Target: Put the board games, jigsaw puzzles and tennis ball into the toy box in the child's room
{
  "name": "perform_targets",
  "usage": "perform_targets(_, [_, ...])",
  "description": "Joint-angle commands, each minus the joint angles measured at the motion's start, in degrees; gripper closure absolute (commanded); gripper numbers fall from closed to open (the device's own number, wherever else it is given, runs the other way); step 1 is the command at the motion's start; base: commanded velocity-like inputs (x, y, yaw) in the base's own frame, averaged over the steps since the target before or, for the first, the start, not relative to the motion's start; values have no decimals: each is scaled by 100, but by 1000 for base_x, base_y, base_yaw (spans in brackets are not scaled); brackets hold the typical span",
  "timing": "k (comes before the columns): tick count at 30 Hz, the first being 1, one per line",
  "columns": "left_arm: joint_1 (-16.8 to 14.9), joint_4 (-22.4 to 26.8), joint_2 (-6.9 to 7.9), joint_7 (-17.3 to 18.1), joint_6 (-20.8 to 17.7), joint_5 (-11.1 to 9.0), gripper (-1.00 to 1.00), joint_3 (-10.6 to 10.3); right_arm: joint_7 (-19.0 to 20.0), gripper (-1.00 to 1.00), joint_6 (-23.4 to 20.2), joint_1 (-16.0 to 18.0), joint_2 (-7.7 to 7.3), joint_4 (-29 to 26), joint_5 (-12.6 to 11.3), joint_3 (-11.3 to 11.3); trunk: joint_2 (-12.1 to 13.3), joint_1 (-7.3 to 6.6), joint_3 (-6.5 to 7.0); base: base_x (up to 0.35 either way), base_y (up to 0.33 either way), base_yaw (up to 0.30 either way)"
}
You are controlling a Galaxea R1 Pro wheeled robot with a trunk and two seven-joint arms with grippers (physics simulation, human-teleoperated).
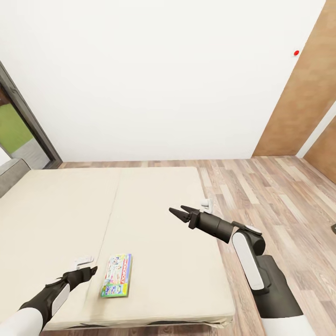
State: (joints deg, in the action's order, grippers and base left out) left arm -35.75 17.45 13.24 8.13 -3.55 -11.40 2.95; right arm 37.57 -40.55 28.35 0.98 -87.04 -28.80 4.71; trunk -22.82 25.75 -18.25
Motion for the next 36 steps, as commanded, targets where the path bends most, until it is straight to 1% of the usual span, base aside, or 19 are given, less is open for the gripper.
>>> perform_targets(1, [-2, 9, -2, 34, -44, -40, -100, 34, -4, -100, -22, -3, 7, -3, -26, -5, -10, 3, -10, 0, 0, 0])
perform_targets(4, [-2, 74, -8, 36, -72, -44, -100, 42, -4, -100, 15, -28, 16, -5, -22, -5, -10, 3, -10, 0, 0, 0])
perform_targets(6, [-2, 222, -18, 33, -133, -45, -100, 45, -2, -100, 30, -38, 5, -14, -23, -5, -10, 3, -10, 0, 0, 0])
perform_targets(8, [-2, 418, -20, 32, -324, -49, -100, 47, 0, -100, 38, -44, -7, -22, -22, -5, -10, 3, -10, 0, 0, 0])
perform_targets(9, [-2, 762, -43, 16, -896, -49, -100, 44, 1, -100, 38, -47, -21, -29, -24, -11, -10, 3, -10, 0, 0, 0])
perform_targets(11, [-2, 923, -50, 6, -1121, -48, -100, 42, 3, -100, 38, -48, -24, -30, -22, -12, -10, 3, -10, 0, 0, 0])
perform_targets(14, [-2, 1029, -55, -2, -1257, -43, -100, 40, 2, -100, 40, -49, -24, -28, -21, -13, -10, 3, -10, 0, 0, 0])
perform_targets(18, [-2, 1087, -51, 1, -1322, -41, -100, 39, -24, -100, 49, -50, -3, -21, -16, -8, -10, 3, -10, 0, 0, 0])
perform_targets(28, [-5, 1123, -59, -3, -1347, -46, -100, 39, -74, -100, 77, -56, 45, -5, 44, -1, -10, 3, -10, 0, 0, 0])
perform_targets(36, [-10, 1129, -66, -17, -1356, -49, -100, 39, -85, -100, 73, -57, 58, -6, -8, 3, -10, 3, -12, 0, 0, 0])
